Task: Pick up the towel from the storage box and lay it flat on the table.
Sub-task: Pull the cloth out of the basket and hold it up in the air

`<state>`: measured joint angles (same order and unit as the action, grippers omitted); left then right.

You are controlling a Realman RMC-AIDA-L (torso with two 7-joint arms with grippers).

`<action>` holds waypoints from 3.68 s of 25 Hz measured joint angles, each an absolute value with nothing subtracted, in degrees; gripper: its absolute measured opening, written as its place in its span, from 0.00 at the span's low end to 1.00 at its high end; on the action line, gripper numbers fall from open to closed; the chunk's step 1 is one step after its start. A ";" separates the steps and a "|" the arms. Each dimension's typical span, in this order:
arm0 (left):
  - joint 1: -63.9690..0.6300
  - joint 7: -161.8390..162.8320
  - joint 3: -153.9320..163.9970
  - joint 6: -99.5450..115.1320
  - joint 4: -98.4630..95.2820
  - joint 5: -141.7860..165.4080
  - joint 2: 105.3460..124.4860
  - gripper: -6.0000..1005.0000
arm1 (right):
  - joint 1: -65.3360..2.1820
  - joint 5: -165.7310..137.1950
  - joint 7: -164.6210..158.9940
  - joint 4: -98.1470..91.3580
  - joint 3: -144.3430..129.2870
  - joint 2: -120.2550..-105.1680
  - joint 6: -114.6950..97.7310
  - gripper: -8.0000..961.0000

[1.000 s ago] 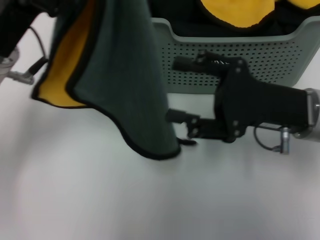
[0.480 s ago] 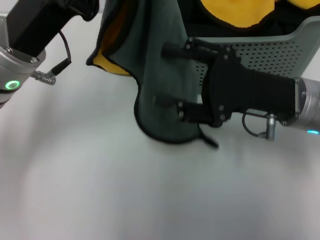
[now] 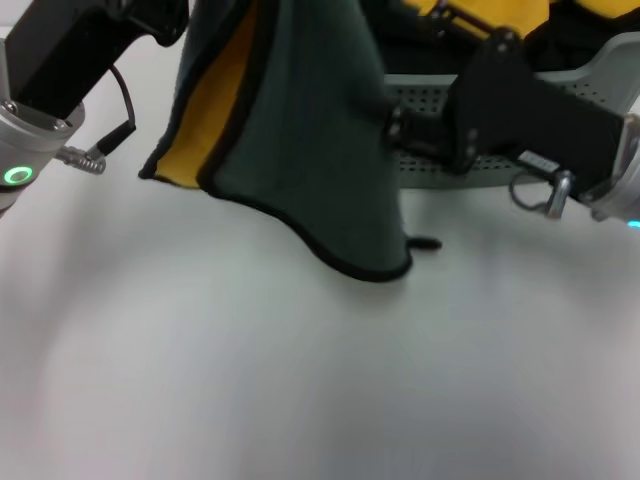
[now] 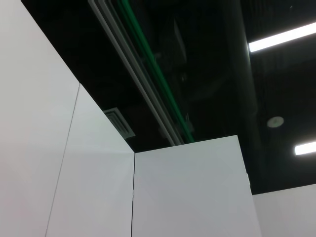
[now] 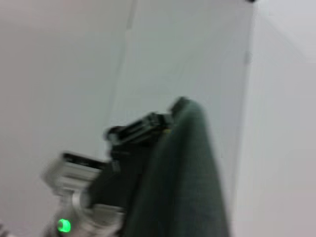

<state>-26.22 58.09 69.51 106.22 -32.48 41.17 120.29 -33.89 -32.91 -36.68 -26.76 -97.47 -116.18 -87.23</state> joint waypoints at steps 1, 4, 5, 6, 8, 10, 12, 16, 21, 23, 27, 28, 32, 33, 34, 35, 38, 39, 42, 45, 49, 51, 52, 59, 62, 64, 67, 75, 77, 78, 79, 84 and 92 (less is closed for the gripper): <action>-26.22 58.08 69.57 106.22 -32.48 41.17 120.28 0.04 | -33.75 -32.41 -36.59 -26.69 -96.81 -116.18 -86.72 0.71; -26.34 57.80 69.60 106.07 -32.44 41.19 120.32 0.04 | -33.70 -30.39 -36.69 -26.68 -96.72 -116.19 -85.95 0.71; -26.34 57.57 69.60 106.03 -32.39 41.19 120.32 0.04 | -33.67 -29.79 -36.85 -26.68 -97.03 -116.18 -86.15 0.71; -26.33 57.26 69.56 105.99 -32.34 41.18 120.32 0.04 | -33.66 -29.49 -37.03 -26.68 -97.41 -116.18 -86.79 0.71; -26.19 56.59 69.24 105.87 -32.02 41.12 120.32 0.04 | -33.45 -29.60 -37.13 -26.74 -98.80 -116.01 -90.72 0.71; -26.13 56.39 69.10 105.60 -31.78 41.00 120.32 0.04 | -32.96 -30.57 -36.94 -27.01 -100.21 -115.73 -95.67 0.71; -26.12 56.10 69.09 104.90 -31.72 40.70 120.32 0.04 | -32.73 -33.61 -36.86 -27.33 -100.63 -115.60 -100.32 0.71; -26.37 54.86 69.18 103.60 -31.72 40.45 120.39 0.04 | -33.91 -38.93 -37.04 -27.31 -100.70 -115.94 -101.88 0.71; -26.92 54.48 70.00 103.14 -31.61 40.34 120.51 0.04 | -36.22 -38.39 -37.26 -26.95 -102.37 -116.15 -93.61 0.71; -26.98 54.48 70.68 103.13 -31.59 39.97 120.55 0.04 | -36.83 -36.00 -37.26 -27.29 -103.74 -116.17 -90.27 0.70; -27.03 54.23 72.46 103.03 -31.56 38.64 120.62 0.04 | -37.99 -31.22 -37.26 -27.49 -106.31 -116.19 -86.24 0.70; -27.04 54.17 72.78 103.02 -31.55 38.41 120.62 0.04 | -37.98 -30.30 -37.27 -27.50 -106.55 -116.19 -85.61 0.70; -26.72 54.08 73.16 103.00 -31.55 38.10 120.62 0.04 | -36.46 -27.19 -37.56 -27.51 -106.46 -116.19 -85.38 0.70; -26.63 54.07 73.16 103.00 -31.55 38.05 120.62 0.04 | -36.11 -26.33 -37.71 -27.52 -106.37 -116.19 -85.49 0.70; -26.59 54.07 73.18 103.00 -31.55 38.02 120.61 0.04 | -35.72 -25.03 -38.14 -27.47 -106.30 -116.19 -85.59 0.70; -26.58 54.07 73.20 103.00 -31.53 38.02 120.61 0.04 | -35.47 -23.97 -38.65 -27.31 -106.26 -116.18 -85.85 0.70; -26.91 53.96 73.41 103.00 -30.92 38.01 120.59 0.04 | -35.42 -22.19 -40.42 -26.84 -106.26 -116.19 -86.62 0.70; -27.05 53.82 73.58 103.00 -30.63 38.01 120.59 0.04 | -35.50 -21.86 -41.03 -26.81 -106.26 -116.19 -86.76 0.70; -27.56 52.84 74.23 103.00 -29.85 37.95 120.59 0.04 | -35.77 -20.89 -42.64 -26.82 -106.26 -116.19 -86.67 0.70; -28.02 52.15 75.38 103.00 -29.43 37.68 120.62 0.04 | -36.15 -19.91 -44.01 -26.93 -106.31 -116.19 -86.16 0.70; -28.55 51.19 77.14 102.94 -28.88 36.64 120.65 0.04 | -37.18 -19.50 -46.06 -26.68 -106.55 -116.19 -86.02 0.70; -28.70 50.89 77.45 102.91 -28.76 36.55 120.65 0.04 | -37.41 -19.50 -46.63 -26.65 -106.72 -116.19 -86.01 0.70; -29.00 50.59 77.78 102.71 -28.64 36.53 120.66 0.04 | -37.46 -19.50 -46.79 -26.65 -106.80 -116.19 -86.00 0.70; -29.40 50.42 77.85 101.40 -28.55 36.43 120.68 0.04 | -37.66 -19.48 -47.88 -26.67 -108.14 -116.19 -85.97 0.69; -29.75 49.97 77.83 101.10 -28.56 36.42 120.68 0.04 | -37.76 -19.46 -48.21 -26.66 -108.82 -116.19 -85.91 0.69; -29.94 49.78 77.86 100.46 -28.56 36.41 120.68 0.04 | -37.77 -19.45 -48.26 -26.74 -109.12 -116.19 -85.70 0.69; -30.34 49.71 77.98 99.99 -28.55 36.38 120.71 0.04 | -37.80 -18.91 -48.31 -27.18 -109.72 -116.19 -84.39 0.69; -31.17 49.35 78.58 99.91 -27.98 36.20 120.76 0.04 | -38.65 -13.11 -47.72 -27.30 -113.71 -116.19 -78.63 0.69; -30.93 49.24 78.58 99.94 -27.96 35.44 120.68 0.04 | -38.21 -13.03 -47.72 -27.31 -113.71 -116.19 -78.33 0.69; -30.70 49.23 78.57 99.97 -28.04 35.10 120.63 0.04 | -38.04 -13.02 -47.73 -27.32 -113.69 -116.19 -78.33 0.69; -30.42 49.23 78.53 100.01 -28.12 34.91 120.58 0.04 | -37.54 -12.98 -47.72 -27.32 -113.56 -116.19 -78.32 0.69; -28.88 49.22 78.13 100.31 -28.56 33.44 120.32 0.04 | -35.33 -12.26 -47.56 -27.32 -112.94 -116.18 -78.45 0.69; -27.87 49.21 77.87 100.44 -28.64 31.99 120.17 0.04 | -33.69 -11.94 -46.29 -26.11 -111.63 -116.19 -77.42 0.68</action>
<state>-27.87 49.21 77.87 100.44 -28.64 31.99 120.17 -33.69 -11.94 -46.29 -26.11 -111.63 -116.19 -77.42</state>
